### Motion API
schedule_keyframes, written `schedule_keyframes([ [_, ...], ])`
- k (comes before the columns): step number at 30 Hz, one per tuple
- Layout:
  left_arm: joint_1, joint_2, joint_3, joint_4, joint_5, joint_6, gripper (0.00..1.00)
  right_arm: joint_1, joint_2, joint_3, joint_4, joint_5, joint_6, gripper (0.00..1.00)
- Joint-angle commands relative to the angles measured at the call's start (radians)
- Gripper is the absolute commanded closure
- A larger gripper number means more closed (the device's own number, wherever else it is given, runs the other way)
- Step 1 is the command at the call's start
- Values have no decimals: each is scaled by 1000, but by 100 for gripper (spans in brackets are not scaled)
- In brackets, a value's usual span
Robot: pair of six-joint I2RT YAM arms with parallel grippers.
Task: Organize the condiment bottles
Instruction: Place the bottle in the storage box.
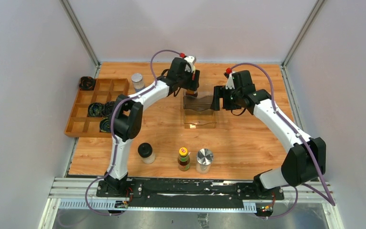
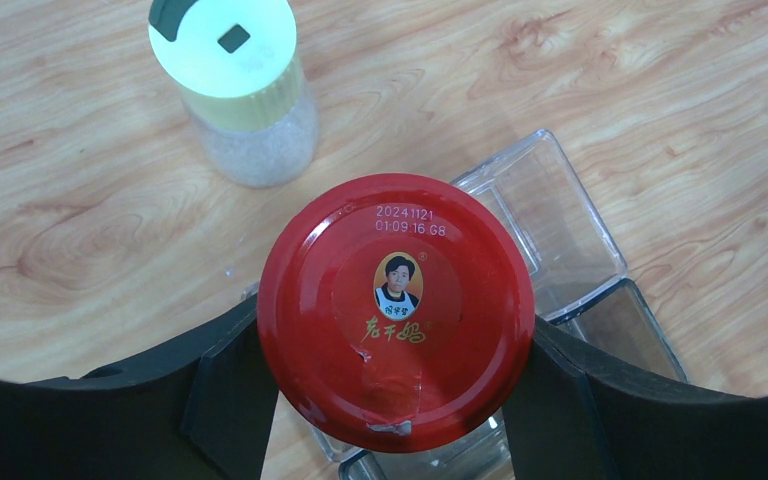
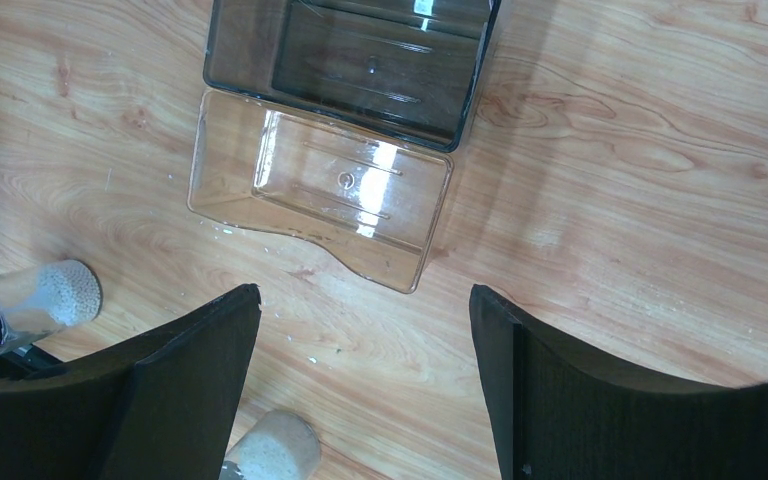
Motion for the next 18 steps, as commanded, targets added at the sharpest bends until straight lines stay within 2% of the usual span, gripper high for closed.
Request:
schedule_keyframes([
  [1, 9, -5, 6, 130, 23, -14, 33, 10, 15, -17, 4, 8, -17, 18],
  [18, 14, 8, -29, 163, 35, -22, 33, 10, 32, -23, 11, 1, -16, 18],
])
